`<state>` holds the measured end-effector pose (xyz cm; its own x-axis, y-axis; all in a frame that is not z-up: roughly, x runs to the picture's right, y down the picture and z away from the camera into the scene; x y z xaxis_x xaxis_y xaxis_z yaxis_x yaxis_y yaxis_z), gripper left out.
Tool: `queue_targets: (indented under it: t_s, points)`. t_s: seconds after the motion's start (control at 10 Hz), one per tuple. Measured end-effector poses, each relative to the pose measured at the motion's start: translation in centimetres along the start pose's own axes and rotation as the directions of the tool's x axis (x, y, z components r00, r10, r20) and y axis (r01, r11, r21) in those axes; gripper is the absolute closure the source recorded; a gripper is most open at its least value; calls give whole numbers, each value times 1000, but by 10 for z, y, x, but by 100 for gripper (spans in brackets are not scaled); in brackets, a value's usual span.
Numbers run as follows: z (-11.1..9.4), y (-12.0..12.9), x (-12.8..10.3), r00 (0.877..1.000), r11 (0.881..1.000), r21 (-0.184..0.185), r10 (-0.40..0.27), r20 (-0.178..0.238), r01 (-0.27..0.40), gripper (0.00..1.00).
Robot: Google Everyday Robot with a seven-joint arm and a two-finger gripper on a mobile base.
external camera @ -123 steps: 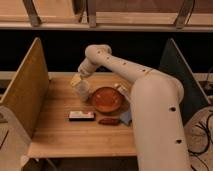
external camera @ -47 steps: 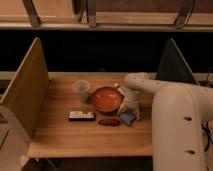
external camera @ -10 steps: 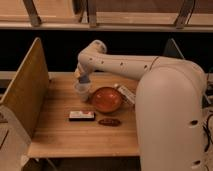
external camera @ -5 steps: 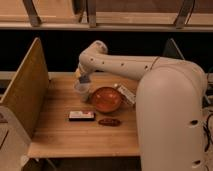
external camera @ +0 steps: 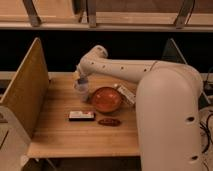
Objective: Place the white sponge in the ceramic cup
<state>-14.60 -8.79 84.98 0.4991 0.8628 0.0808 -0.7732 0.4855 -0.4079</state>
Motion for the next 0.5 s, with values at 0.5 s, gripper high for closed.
queue_targets:
  t_s: [0.5]
  points:
    - [22, 23, 0, 997, 994, -76, -75, 14, 76, 99]
